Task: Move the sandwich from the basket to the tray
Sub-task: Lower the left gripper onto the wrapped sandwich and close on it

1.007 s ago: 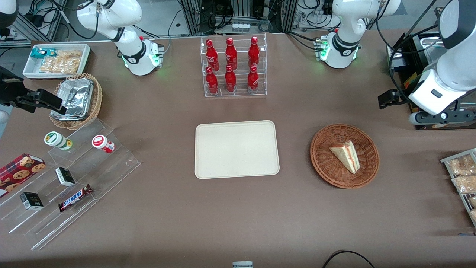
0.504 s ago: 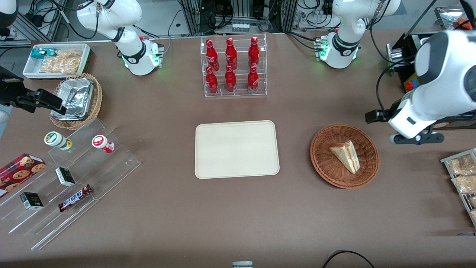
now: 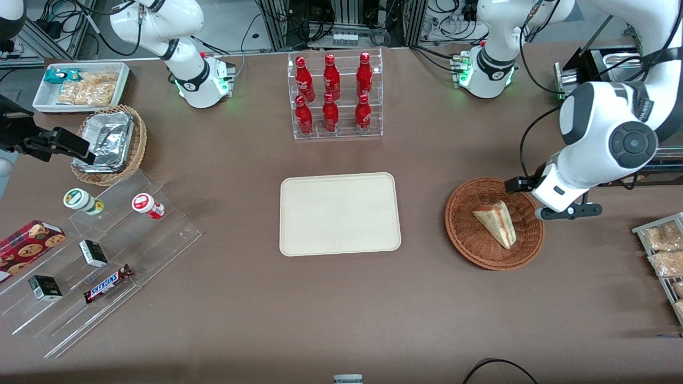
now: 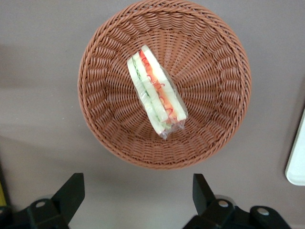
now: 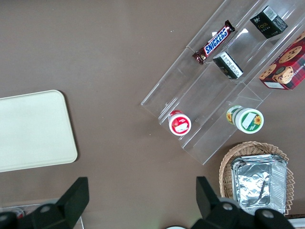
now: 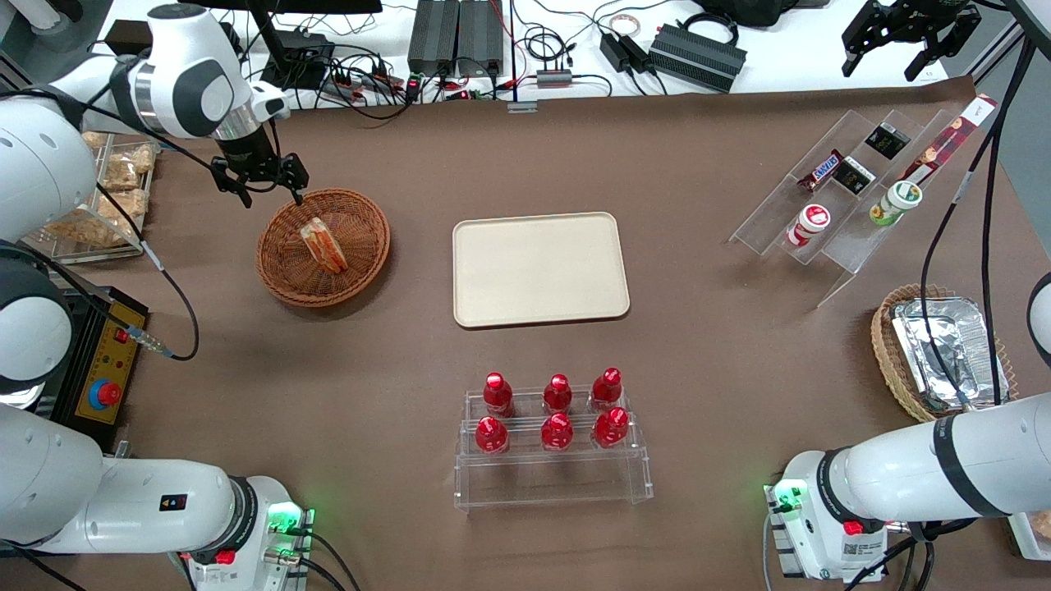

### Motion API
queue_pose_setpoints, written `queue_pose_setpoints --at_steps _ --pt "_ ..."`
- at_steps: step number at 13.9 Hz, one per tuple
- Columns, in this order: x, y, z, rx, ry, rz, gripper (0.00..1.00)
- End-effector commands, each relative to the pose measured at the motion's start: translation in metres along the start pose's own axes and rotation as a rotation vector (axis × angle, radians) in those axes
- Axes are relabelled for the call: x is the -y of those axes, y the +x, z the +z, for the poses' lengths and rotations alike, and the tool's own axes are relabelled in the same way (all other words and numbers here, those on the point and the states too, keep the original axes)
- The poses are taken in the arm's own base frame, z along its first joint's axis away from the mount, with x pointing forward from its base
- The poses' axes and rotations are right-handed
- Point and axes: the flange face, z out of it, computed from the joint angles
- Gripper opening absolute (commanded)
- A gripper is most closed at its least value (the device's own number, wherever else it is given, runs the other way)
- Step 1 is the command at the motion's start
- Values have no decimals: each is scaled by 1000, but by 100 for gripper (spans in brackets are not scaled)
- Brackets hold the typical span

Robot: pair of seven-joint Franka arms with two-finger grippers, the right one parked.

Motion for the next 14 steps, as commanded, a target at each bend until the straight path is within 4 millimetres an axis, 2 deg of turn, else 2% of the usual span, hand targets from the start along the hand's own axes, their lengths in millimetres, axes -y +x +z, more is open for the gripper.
queue_pose_setpoints --at_steps 1,5,10,12,14 --pt "-2 -11 23 -45 0 -62 100" --pt "-1 -23 57 -147 -32 -158 100" --pt "-4 -23 68 -157 -54 -351 100" --pt "-20 -22 78 -171 -73 -443 100" --pt "-22 -19 83 -170 -80 -492 100"
